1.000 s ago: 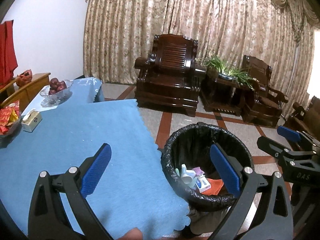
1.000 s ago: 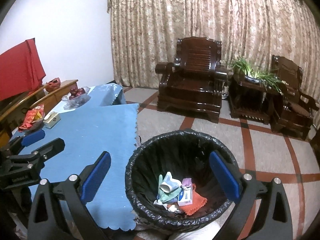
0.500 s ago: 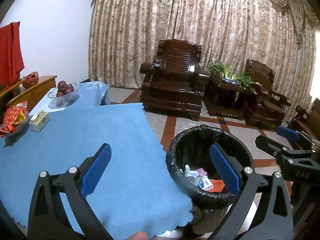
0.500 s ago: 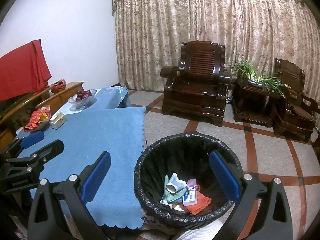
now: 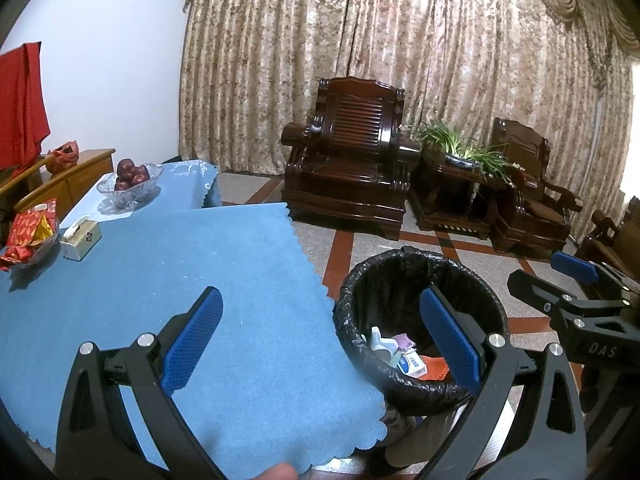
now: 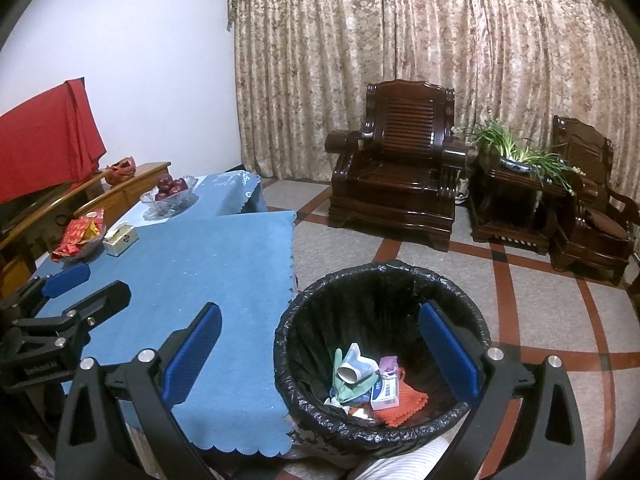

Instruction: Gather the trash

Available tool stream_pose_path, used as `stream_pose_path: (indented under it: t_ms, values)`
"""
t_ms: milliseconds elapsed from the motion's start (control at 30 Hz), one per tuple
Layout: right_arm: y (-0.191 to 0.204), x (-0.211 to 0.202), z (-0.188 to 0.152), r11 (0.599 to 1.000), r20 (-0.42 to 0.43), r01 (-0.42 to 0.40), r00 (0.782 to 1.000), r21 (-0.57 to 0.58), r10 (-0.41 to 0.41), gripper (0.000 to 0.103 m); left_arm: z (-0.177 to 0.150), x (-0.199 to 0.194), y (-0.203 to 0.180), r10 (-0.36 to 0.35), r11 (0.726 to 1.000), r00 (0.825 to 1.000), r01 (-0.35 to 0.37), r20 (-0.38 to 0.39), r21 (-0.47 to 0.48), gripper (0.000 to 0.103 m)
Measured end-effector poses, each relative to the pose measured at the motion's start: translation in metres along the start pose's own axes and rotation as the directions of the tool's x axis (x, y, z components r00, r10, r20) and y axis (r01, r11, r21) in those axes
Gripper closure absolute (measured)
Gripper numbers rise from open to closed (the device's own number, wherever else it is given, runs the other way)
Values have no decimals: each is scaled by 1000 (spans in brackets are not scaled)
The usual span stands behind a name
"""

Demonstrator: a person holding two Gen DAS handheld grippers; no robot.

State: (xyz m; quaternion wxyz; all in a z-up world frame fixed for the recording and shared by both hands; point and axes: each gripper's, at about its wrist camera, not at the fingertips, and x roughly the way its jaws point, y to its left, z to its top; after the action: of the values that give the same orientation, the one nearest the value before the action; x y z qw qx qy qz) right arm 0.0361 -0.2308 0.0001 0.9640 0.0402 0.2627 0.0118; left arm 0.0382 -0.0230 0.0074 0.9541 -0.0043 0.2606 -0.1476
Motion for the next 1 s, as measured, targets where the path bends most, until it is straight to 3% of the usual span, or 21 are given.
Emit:
stream_pose_path:
  t_ms: [1000]
  values:
    - [3,1,-1,1000,-2,0,1000,-2,0,6,2,-1,-1,1,1000,1000,-1,-1,2,7]
